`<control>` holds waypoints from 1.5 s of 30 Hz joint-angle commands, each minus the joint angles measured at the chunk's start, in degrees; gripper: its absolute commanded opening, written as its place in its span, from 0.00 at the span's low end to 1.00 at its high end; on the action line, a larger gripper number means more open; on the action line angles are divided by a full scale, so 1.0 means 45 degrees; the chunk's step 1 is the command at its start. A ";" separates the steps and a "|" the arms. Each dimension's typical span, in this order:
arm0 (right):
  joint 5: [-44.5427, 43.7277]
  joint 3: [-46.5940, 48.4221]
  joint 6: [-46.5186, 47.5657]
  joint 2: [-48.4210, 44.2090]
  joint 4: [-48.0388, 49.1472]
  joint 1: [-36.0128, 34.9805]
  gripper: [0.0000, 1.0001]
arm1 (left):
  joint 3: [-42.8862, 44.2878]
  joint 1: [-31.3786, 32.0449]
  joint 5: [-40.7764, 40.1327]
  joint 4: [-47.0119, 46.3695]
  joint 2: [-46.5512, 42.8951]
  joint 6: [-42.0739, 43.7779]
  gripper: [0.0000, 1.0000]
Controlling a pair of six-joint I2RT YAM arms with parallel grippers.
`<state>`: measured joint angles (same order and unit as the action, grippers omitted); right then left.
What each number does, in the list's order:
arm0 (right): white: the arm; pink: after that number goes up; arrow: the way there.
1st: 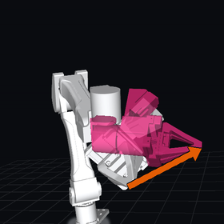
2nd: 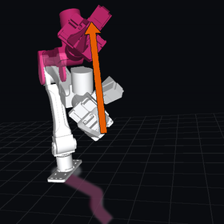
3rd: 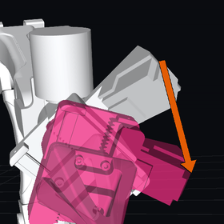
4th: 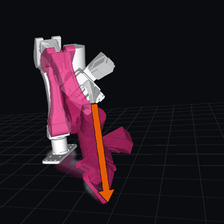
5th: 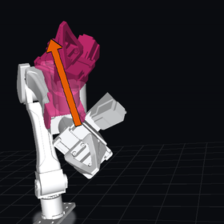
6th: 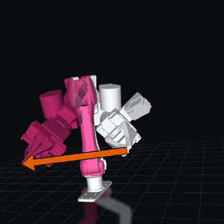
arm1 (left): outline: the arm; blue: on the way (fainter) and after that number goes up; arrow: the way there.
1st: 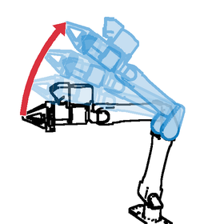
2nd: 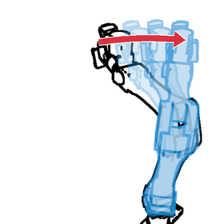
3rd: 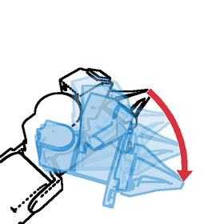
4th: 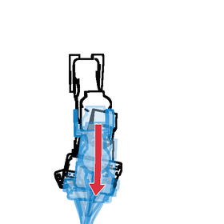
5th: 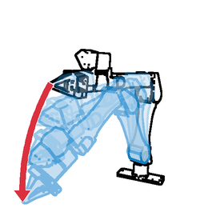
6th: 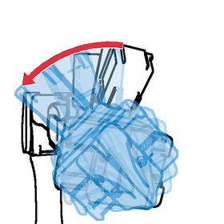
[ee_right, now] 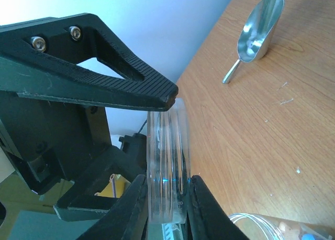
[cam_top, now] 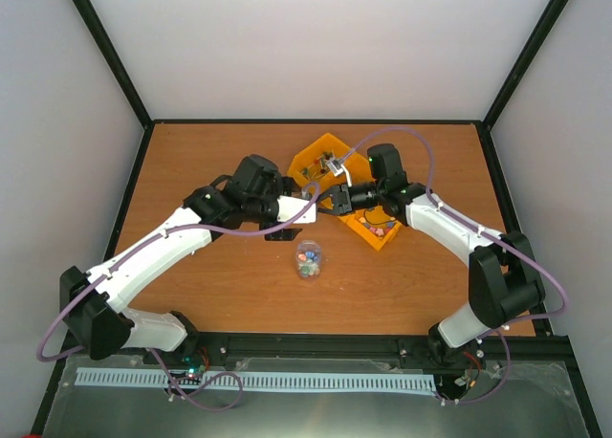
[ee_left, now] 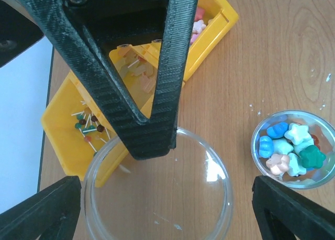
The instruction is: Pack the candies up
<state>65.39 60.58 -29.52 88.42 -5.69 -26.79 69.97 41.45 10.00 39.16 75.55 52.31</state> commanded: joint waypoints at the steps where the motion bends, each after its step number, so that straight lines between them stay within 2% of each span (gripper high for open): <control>1: 0.0300 -0.0151 -0.0187 -0.0345 0.0384 -0.0102 0.03 | 0.0091 0.0202 -0.0244 -0.0317 -0.0050 0.0511 0.89; 20: 0.0499 -0.0268 -0.0535 -0.0347 0.0548 -0.0112 0.04 | 0.0133 0.0222 -0.0502 -0.0650 -0.0009 0.0060 0.66; 21: 0.0501 -0.0279 -0.0475 -0.0362 0.0558 -0.0121 0.12 | 0.0143 0.0222 -0.0418 -0.0595 -0.0013 -0.0021 0.64; 23: 0.0448 -0.0322 -0.0117 -0.0431 0.0425 -0.0121 0.38 | 0.0170 0.0212 -0.0225 -0.0351 -0.0011 -0.0347 0.60; 24: 0.0318 -0.0303 0.0210 -0.0501 0.0211 -0.0105 0.47 | 0.0163 0.0221 -0.0097 -0.0194 -0.0026 -0.0506 0.59; 27: -0.0101 -0.0102 0.1770 -0.0684 -0.1015 0.0011 0.66 | -0.0150 0.0222 0.0002 0.0078 -0.0105 -0.1064 0.59; 30: -0.0689 0.0232 0.3837 -0.0910 -0.2623 0.0191 0.74 | -0.0579 0.0177 -0.0130 0.0251 -0.0171 -0.1679 0.59; 33: -0.1269 0.0195 0.5604 -0.1177 -0.3844 0.0478 0.81 | -0.0701 -0.0014 0.0625 0.0598 -0.0312 -0.2457 0.60; 39: -0.2504 -0.0902 0.7410 -0.2274 -0.3773 0.0874 0.91 | -0.0399 -0.0081 0.2116 0.1874 0.0177 -0.3732 0.60; 45: -0.3872 -0.2440 0.8229 -0.3740 -0.2607 0.0894 0.96 | -0.0575 -0.0054 0.2572 0.1941 0.0545 -0.4236 0.60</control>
<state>53.15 52.90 2.04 75.11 -20.47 -22.81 66.59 41.41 18.22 46.30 77.01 36.82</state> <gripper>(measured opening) 0.953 0.673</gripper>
